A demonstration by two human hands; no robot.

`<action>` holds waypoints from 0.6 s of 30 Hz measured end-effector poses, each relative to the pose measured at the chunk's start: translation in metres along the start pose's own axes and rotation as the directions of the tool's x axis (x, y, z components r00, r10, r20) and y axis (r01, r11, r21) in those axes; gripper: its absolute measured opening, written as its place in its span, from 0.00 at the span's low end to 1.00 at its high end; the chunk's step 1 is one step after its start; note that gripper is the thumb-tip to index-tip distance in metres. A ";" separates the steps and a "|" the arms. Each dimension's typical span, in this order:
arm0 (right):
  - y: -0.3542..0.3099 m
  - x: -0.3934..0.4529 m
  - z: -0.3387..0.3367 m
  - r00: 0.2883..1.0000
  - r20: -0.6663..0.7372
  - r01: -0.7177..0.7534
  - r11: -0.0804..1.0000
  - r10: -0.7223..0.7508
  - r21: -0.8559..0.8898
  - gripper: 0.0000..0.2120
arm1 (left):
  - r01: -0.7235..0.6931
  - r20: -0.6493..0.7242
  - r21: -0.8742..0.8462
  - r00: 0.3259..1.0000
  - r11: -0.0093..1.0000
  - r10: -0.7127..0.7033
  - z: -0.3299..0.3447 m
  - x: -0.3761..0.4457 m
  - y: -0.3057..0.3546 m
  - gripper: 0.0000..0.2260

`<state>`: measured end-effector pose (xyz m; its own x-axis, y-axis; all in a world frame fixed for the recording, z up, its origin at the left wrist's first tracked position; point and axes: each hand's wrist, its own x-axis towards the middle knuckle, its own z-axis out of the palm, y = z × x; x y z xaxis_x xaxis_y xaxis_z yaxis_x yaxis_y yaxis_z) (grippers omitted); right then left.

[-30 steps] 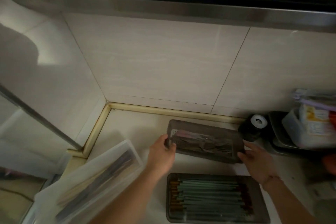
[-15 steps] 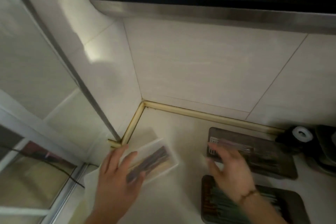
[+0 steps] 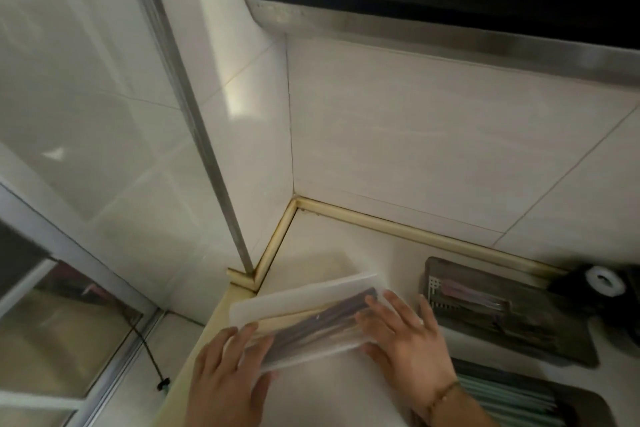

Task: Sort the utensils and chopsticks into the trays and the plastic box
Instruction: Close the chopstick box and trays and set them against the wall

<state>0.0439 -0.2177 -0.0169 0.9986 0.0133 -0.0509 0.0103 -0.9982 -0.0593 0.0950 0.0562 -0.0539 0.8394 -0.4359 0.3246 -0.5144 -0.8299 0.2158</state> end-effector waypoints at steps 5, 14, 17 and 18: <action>0.011 0.001 0.004 0.986 -0.019 -0.167 0.985 0.166 -0.039 0.26 | -0.002 0.106 -0.124 0.994 0.992 0.015 0.012 0.051 0.029 0.23; 0.035 0.082 0.019 0.917 0.136 -0.381 0.924 0.376 0.013 0.24 | 0.020 0.206 -0.038 0.979 0.999 -0.012 0.046 0.167 0.030 0.24; 0.048 0.107 0.012 0.900 0.177 -0.405 0.914 0.398 0.002 0.24 | -0.004 0.324 0.032 0.946 0.999 -0.006 0.060 0.176 0.029 0.34; 0.051 0.112 0.010 0.896 0.186 -0.410 0.912 0.402 0.007 0.24 | 0.001 0.348 0.033 0.937 0.999 -0.013 0.064 0.178 0.028 0.37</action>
<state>0.1556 -0.2668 -0.0355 0.8898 -0.3785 -0.2550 -0.4008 -0.9153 -0.0399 0.2414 -0.0672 -0.0484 0.8546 -0.5190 -0.0189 -0.5071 -0.8417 0.1854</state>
